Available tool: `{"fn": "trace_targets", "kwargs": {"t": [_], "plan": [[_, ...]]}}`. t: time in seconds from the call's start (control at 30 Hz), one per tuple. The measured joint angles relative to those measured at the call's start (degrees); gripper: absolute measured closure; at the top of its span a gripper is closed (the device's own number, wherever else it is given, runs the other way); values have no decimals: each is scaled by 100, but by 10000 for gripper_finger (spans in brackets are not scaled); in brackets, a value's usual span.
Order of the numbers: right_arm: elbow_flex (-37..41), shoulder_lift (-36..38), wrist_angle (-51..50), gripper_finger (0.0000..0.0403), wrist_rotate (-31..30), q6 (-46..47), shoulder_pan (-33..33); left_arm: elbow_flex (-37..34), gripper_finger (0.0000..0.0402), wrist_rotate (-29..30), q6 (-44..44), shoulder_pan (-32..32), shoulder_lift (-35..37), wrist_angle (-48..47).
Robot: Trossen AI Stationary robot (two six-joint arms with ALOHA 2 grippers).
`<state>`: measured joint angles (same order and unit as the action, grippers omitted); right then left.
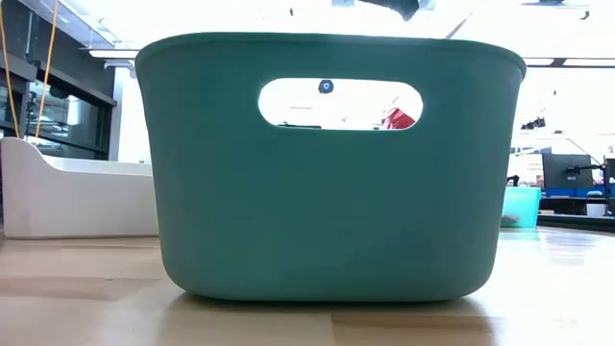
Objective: Sort candy
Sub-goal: Put the orange chocolate into the transparent green bin
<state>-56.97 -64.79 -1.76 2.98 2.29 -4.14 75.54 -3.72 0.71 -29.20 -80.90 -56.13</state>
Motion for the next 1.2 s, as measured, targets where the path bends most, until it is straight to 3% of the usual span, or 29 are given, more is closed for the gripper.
{"fn": "trace_targets", "kwargs": {"t": [0.23,0.5,0.83,1.2], "plan": [[0,0,-592,147,10,23,0,-244,218,-3,163,-1146,-1099,157],[0,0,-603,147,48,1062,4,-783,218,-17,391,-1355,-1955,687],[0,0,-577,147,46,1852,4,-1325,224,320,190,-1412,-1946,1841],[0,0,-579,147,44,1968,4,-1678,297,474,590,-1601,-1952,2347]]}}
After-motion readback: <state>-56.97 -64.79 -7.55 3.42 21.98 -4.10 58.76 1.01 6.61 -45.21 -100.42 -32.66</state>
